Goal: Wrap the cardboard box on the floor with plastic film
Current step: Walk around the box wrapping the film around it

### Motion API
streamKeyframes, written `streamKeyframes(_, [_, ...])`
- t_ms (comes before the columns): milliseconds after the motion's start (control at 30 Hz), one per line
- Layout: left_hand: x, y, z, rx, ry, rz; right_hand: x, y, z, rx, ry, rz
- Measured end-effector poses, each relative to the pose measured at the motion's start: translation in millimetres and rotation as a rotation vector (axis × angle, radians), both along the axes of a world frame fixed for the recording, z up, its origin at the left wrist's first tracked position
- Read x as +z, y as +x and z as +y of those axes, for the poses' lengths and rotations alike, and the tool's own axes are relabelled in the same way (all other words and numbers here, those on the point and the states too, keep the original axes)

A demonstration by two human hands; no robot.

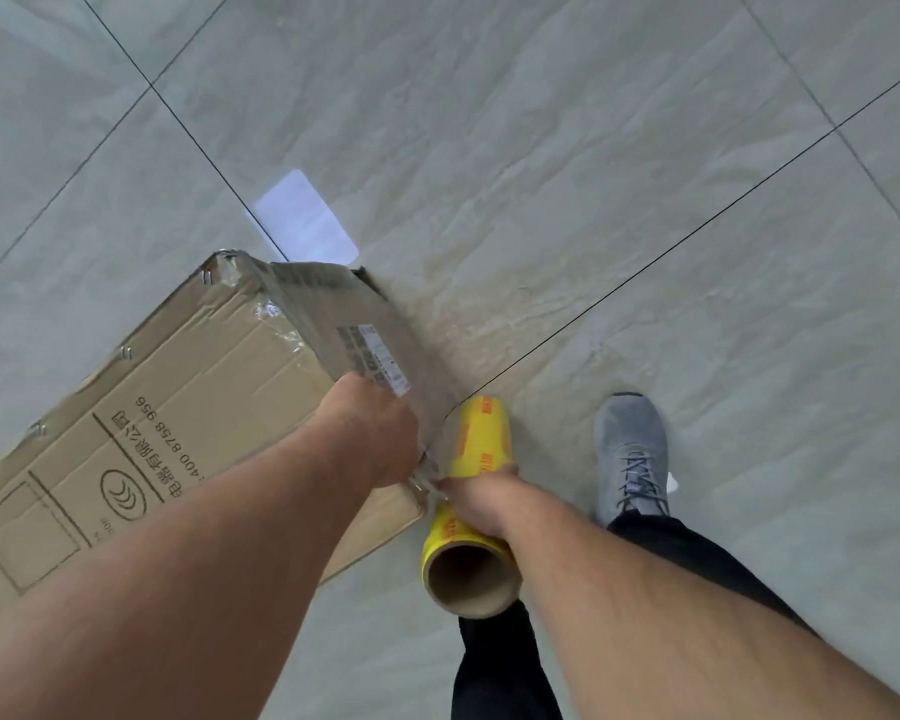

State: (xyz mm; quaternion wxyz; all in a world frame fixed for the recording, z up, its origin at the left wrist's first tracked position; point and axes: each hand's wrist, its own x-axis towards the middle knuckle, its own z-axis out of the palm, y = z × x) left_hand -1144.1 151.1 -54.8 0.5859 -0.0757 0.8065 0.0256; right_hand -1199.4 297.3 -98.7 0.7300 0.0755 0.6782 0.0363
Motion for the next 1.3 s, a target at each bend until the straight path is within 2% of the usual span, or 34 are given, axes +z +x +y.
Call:
streamKeyframes(167, [-3,-4,3,-0.031,0.003,-0.101,-18,32,24,-0.309,0.054,-0.073])
streamKeyframes(233, [-3,-6,3,-0.035,-0.007,-0.12,-6,30,30,-0.475,0.096,-0.104])
streamKeyframes(467, [-2,-6,2,-0.061,0.002,-0.11,2,38,60,-0.893,0.178,-0.158])
streamKeyframes(600, [-5,-5,1,-0.065,0.007,-0.103,2,48,62,-1.057,0.164,-0.173])
streamKeyframes(733, [-6,-4,2,-0.061,0.006,-0.085,-8,46,64,-1.0,0.105,-0.084])
streamKeyframes(933, [-7,0,12,-0.049,0.029,0.03,-11,44,79,-0.524,-0.027,0.029])
streamKeyframes(1067, [-10,10,34,-0.021,0.127,0.191,8,67,55,-0.609,-0.01,0.071])
streamKeyframes(1100, [-10,14,43,-0.029,0.173,0.181,3,80,52,-0.462,-0.151,-0.016])
streamKeyframes(1133, [-8,17,51,-0.048,0.197,0.146,-2,85,47,-0.457,-0.236,-0.047])
streamKeyframes(1200, [-7,18,57,-0.069,0.169,0.091,-7,85,31,-0.897,-0.022,-0.135])
streamKeyframes(1233, [-6,17,55,-0.065,0.15,0.084,-18,86,33,-0.983,-0.019,-0.058])
streamKeyframes(1300, [-6,16,52,-0.075,0.15,0.089,9,76,29,-0.86,0.015,-0.055])
